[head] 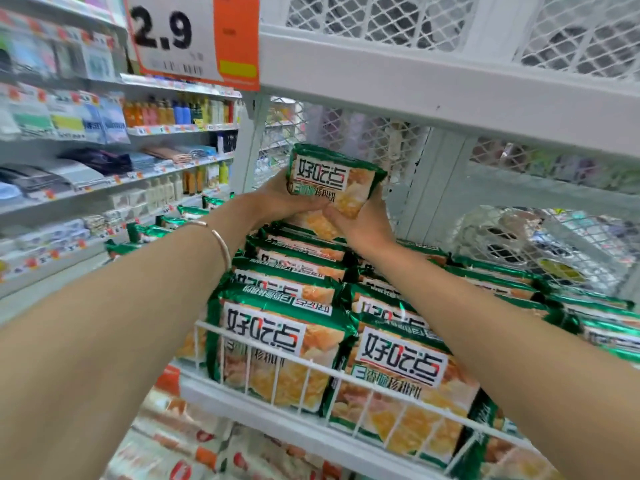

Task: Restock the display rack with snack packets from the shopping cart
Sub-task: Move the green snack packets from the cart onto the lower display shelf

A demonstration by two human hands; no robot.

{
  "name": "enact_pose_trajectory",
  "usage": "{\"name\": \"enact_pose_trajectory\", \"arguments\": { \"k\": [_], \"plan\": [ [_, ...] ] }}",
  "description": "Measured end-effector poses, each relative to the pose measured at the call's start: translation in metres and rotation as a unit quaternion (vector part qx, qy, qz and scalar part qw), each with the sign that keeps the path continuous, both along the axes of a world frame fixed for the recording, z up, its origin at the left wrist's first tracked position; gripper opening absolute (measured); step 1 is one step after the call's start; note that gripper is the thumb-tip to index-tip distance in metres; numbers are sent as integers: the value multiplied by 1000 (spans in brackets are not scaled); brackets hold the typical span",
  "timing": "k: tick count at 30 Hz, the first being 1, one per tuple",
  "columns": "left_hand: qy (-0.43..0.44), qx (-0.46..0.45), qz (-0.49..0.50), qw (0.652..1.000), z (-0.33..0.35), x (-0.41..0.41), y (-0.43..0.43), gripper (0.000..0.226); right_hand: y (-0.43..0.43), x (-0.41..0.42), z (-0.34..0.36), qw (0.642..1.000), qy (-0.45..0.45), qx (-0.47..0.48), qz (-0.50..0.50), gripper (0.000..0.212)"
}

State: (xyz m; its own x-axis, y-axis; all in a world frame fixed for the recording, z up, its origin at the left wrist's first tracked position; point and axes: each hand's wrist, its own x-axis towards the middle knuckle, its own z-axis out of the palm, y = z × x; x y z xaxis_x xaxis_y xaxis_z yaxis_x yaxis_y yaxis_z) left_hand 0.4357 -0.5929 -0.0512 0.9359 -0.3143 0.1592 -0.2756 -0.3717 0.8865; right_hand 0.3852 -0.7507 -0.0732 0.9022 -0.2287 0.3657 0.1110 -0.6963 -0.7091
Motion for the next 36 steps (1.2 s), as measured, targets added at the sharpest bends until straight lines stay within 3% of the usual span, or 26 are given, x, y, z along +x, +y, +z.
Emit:
{"name": "enact_pose_trajectory", "arguments": {
  "k": [3,5,8,11,14,18,23,27,31,36],
  "plan": [
    [-18,26,41,999,6,-14,15,111,5,-22,11,998,-15,61,-28,110],
    [-41,63,80,994,6,-26,33,115,10,-52,20,992,-17,48,-115,103],
    [-105,165,142,970,-1,-57,75,83,38,-104,27,983,-79,-78,-147,68],
    [-137,186,222,947,-6,-103,134,50,90,-144,30,977,-44,-175,-110,62],
    [-91,183,262,943,-7,-161,208,45,151,-184,36,973,2,-223,-65,63],
    [-5,260,295,920,-19,-239,316,55,241,-227,29,970,81,-227,30,65],
    [77,269,354,892,-45,-322,441,57,346,-258,4,950,156,-217,162,59],
    [165,259,428,850,-71,-376,522,47,418,-276,-20,916,229,-217,249,53],
    [226,225,486,814,-86,-413,576,56,478,-276,-53,868,287,-230,333,45],
    [248,132,569,773,-108,-435,624,33,542,-249,-101,801,369,-245,403,36]
  ]
}}
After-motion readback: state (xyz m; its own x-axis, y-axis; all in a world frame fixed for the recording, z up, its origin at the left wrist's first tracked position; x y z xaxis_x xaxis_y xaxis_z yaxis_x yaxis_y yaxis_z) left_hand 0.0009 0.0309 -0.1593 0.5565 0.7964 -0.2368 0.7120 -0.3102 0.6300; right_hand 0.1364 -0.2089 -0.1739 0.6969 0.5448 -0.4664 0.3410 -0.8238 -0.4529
